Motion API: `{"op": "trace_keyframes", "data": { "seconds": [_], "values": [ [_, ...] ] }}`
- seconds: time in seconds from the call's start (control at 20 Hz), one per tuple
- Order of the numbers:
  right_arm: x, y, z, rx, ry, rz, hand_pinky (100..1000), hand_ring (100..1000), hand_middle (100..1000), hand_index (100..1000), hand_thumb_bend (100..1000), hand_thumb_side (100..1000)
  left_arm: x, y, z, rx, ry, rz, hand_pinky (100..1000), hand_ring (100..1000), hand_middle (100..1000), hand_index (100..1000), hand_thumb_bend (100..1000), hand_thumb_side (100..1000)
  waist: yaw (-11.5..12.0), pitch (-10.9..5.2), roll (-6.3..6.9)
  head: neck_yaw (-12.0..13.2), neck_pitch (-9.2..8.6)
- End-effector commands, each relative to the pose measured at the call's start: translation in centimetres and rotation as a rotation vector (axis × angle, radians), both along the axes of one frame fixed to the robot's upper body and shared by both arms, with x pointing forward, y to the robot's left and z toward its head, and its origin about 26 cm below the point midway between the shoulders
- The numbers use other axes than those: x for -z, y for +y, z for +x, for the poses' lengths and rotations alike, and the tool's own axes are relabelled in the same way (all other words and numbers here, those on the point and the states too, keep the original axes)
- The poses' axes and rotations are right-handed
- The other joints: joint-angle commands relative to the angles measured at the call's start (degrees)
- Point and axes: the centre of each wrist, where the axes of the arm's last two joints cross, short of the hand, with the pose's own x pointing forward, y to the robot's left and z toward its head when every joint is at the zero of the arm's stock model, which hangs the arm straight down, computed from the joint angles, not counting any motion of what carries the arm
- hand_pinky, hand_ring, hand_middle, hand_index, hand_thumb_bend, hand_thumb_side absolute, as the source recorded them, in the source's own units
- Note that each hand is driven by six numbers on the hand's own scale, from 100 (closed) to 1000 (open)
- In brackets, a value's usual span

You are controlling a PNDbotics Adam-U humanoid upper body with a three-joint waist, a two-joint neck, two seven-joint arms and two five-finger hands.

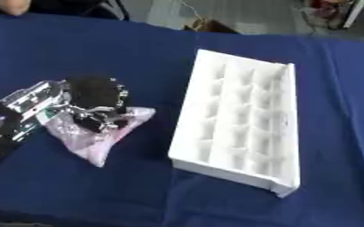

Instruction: Pick up objects on the table and place them in the box.

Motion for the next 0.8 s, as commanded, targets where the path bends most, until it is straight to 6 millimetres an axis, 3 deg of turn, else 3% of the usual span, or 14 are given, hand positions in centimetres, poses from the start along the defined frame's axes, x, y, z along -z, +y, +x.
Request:
{"op": "trace_keyframes", "data": {
  "seconds": [0.05, 0.4, 0.8],
  "values": [
    [-1.1, -0.2, 0.0, 0.001, -0.030, -0.025, 601, 699, 820, 941, 100, 722, -1.9, -0.4, -0.2, 0.024, -0.032, -0.031, 100, 100, 100, 100, 100, 254, 0.1, -0.58, 0.17, 0.4, -0.06],
    [-1.2, -0.3, -0.1, 0.008, -0.027, -0.028, 600, 699, 820, 941, 100, 723, -6.4, -2.5, -1.2, 0.105, -0.095, -0.173, 100, 100, 100, 100, 100, 241, 0.2, -1.03, 0.55, 0.0, -0.06],
    [-1.1, -0.4, -0.2, 0.014, -0.021, -0.034, 599, 699, 819, 941, 100, 723, -14.1, -5.1, -3.6, 0.223, -0.188, -0.361, 100, 100, 100, 100, 100, 212, 0.5, -1.68, 1.05, -0.3, -0.06]
  ]
}}
